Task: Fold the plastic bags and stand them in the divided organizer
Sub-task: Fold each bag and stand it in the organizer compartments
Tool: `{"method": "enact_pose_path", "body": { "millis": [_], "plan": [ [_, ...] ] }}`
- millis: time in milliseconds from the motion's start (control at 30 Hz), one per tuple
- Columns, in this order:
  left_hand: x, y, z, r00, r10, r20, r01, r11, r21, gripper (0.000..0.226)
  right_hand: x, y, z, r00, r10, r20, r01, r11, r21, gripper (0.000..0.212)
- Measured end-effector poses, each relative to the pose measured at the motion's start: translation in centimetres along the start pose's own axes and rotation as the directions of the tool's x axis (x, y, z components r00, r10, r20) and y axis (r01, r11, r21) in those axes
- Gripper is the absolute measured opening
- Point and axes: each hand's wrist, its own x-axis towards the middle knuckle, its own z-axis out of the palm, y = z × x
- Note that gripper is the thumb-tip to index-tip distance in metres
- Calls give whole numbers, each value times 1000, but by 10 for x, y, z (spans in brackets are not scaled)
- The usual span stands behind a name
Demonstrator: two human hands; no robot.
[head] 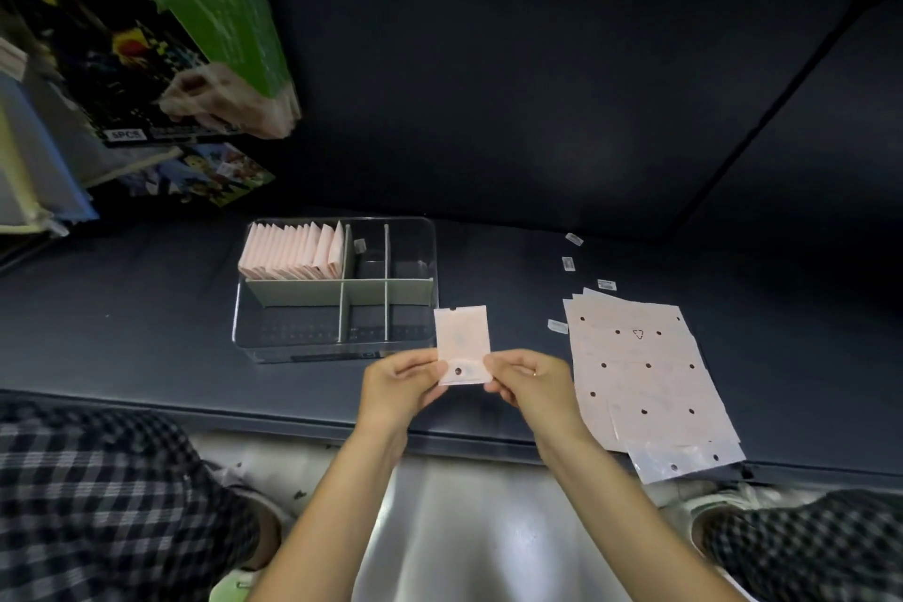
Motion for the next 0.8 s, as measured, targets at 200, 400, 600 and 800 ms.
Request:
{"method": "enact_pose_path", "body": {
  "millis": [200,400,600,800],
  "plan": [
    [23,7,-22,995,2,-97,-17,988,-154,15,21,-5,40,999,-34,3,34,999,-24,11],
    [59,14,-61,914,289,-284,-182,919,350,14,49,-12,95,995,-101,15,102,966,-239,12],
    [71,-5,-87,798,544,-259,-191,637,747,18,74,-16,145,979,-203,0,158,765,-624,18],
    [78,-13,-86,798,562,-215,-246,631,736,20,81,-13,174,975,-217,45,178,645,-743,10]
  ]
}}
